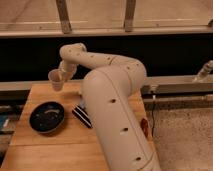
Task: Pick up the ceramic cup
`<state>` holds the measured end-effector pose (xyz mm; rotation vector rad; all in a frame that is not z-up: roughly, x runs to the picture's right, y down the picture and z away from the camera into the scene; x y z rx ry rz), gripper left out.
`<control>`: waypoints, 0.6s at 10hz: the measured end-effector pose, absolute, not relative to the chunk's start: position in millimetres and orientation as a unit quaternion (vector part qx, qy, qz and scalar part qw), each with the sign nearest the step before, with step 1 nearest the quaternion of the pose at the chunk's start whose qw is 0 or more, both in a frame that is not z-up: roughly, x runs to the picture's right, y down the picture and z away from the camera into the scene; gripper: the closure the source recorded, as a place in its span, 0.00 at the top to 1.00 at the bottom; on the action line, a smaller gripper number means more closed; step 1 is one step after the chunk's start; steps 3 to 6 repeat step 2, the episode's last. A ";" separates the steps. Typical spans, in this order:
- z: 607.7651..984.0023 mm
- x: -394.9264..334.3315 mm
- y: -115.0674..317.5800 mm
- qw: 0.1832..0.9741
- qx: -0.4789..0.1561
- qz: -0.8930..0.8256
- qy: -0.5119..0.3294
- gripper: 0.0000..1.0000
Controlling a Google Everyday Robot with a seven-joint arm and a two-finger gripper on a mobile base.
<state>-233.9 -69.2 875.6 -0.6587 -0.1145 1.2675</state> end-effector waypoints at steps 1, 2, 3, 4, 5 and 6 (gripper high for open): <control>867.2 -217.6 -73.7 0.750 -0.289 0.592 -0.057 0.00; 859.3 -202.4 -78.1 0.748 -0.276 0.600 -0.061 0.00; 859.3 -202.4 -78.1 0.748 -0.276 0.600 -0.061 0.00; 859.3 -202.4 -78.1 0.748 -0.276 0.600 -0.061 0.00; 859.3 -202.4 -78.1 0.748 -0.276 0.600 -0.061 0.00; 859.3 -202.4 -78.1 0.748 -0.276 0.600 -0.061 0.00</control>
